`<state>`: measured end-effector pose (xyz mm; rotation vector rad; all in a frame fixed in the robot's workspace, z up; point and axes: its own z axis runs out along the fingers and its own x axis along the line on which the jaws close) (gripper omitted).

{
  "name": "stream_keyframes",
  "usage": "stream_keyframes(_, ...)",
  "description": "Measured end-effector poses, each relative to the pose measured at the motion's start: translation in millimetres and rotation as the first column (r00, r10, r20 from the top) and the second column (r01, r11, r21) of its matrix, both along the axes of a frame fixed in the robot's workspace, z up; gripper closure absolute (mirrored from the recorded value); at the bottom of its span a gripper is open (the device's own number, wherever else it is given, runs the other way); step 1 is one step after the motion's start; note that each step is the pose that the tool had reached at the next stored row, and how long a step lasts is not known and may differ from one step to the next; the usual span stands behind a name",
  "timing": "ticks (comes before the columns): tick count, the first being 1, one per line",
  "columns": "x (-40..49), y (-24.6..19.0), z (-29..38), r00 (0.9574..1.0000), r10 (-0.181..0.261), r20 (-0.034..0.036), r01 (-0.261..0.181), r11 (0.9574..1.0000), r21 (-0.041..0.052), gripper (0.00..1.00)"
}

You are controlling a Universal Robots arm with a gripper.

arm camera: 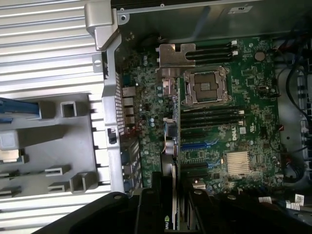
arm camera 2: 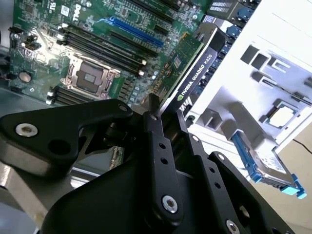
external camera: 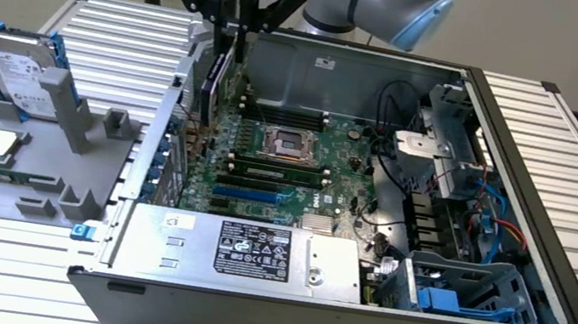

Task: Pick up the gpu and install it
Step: 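Pick up the gpu and move the gpu toward the slot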

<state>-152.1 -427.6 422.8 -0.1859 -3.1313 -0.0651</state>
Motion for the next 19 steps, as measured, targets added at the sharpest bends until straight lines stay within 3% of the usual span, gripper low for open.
stream_keyframes(19,18.9,0.0,0.0,0.9998,-0.02,-0.0001,0.02,0.9998,0.0,1.0)
